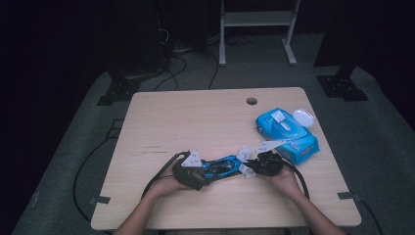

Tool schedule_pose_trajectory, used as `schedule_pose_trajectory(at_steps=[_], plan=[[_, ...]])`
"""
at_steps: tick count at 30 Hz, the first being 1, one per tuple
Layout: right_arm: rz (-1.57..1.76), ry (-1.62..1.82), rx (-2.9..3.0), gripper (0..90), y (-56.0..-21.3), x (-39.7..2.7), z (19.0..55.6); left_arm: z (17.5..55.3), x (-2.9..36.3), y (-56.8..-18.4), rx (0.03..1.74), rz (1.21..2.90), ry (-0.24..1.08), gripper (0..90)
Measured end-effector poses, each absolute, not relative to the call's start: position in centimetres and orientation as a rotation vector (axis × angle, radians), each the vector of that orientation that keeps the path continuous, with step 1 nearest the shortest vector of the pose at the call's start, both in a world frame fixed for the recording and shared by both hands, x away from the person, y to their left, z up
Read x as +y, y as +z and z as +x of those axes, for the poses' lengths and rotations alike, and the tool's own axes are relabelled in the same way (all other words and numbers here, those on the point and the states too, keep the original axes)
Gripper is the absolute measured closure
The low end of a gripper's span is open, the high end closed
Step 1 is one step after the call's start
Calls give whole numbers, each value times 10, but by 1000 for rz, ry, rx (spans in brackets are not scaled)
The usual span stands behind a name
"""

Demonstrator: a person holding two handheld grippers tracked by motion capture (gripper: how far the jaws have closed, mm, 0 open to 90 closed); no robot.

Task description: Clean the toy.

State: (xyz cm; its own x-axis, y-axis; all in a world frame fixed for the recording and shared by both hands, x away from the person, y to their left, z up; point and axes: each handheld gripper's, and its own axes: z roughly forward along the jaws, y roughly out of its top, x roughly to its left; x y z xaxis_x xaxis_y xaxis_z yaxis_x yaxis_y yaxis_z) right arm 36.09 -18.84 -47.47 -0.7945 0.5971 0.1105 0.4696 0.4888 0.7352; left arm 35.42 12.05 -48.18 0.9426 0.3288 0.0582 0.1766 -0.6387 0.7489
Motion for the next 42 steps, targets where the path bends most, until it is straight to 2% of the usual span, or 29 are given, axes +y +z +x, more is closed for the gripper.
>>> schedule_pose_trajectory(at_steps=[12,25,33,37,42], plan=[[969,1217,2524,836,-468,-169,396,357,121,-482,348,2282,214,237],[942,1231,2587,836,-476,-189,341,357,121,-482,358,2279,219,237],[916,1356,2561,834,-465,-176,353,357,122,-479,359,2304,212,235],[910,1356,2576,832,-467,-176,353,359,129,-475,437,2279,105,197],[880,1364,2575,831,-463,-176,353,358,141,-465,497,2190,60,196]])
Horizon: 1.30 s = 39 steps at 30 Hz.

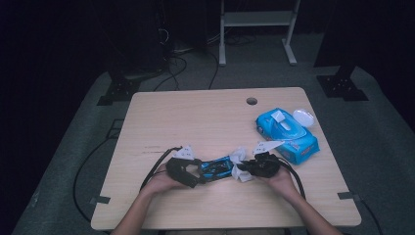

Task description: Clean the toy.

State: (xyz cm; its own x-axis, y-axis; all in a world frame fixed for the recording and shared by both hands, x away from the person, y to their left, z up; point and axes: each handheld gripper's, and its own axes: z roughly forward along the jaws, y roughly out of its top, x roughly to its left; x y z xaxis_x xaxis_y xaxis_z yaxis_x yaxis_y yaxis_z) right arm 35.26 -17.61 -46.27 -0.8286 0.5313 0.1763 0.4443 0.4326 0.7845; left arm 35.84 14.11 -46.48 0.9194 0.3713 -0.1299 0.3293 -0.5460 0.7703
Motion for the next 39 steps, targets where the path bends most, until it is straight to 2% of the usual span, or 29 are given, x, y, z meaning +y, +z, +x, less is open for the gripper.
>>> schedule_pose_trajectory(at_steps=[6,12,15,21,25,33,35,39], plan=[[846,1391,2559,824,-454,-172,363,364,146,-464,609,2162,-50,240],[801,1345,2611,825,-465,-165,363,370,151,-465,706,2128,-91,277],[809,1345,2610,826,-465,-165,362,371,152,-466,741,2108,-105,330],[801,1343,2608,826,-466,-165,361,371,151,-465,807,2103,-181,357],[798,1343,2610,826,-466,-166,360,373,152,-466,804,2090,-234,439],[739,1333,2598,829,-466,-167,355,371,150,-465,779,2091,-202,482],[746,1326,2596,826,-465,-168,353,370,150,-464,759,2101,-177,517],[723,1338,2600,824,-463,-169,349,370,150,-464,757,2097,-175,516]])
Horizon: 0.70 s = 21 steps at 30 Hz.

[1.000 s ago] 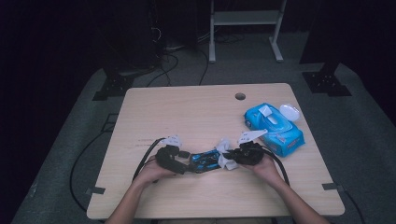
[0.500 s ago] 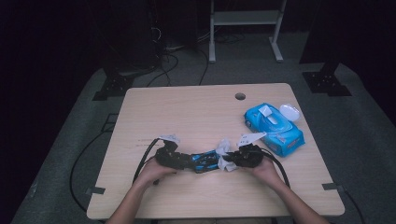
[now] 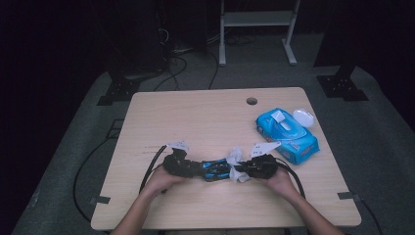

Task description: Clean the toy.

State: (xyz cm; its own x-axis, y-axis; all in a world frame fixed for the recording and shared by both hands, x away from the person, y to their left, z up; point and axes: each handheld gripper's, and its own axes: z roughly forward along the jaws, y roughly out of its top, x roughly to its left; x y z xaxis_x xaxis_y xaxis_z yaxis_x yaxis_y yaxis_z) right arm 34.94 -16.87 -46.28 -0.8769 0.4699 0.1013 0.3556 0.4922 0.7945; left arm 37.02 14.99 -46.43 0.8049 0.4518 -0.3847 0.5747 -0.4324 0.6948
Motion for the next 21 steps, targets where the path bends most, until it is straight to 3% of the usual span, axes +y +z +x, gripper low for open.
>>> schedule_pose_trajectory(at_steps=[21], plan=[[652,1351,2616,846,-465,-170,340,363,148,-463,657,2105,-70,542]])
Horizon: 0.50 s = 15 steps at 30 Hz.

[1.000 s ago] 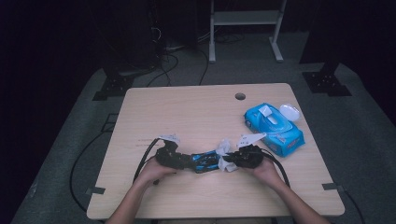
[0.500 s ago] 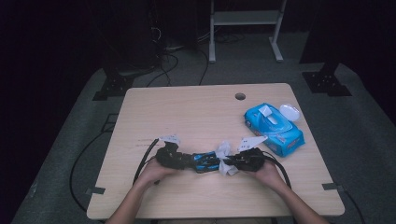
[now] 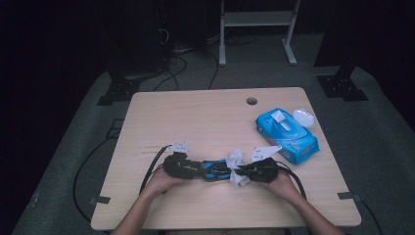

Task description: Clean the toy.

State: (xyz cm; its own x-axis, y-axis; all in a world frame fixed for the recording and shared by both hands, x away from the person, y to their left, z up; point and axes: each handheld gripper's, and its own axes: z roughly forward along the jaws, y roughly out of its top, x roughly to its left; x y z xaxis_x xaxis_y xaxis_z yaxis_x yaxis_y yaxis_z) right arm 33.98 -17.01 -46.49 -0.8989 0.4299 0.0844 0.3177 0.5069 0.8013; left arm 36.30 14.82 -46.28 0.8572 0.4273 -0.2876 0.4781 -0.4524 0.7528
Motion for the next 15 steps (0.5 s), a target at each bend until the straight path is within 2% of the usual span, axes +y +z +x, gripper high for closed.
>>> schedule_pose_trajectory(at_steps=[15], plan=[[629,1362,2595,850,-466,-172,329,349,146,-459,476,2134,105,550]])
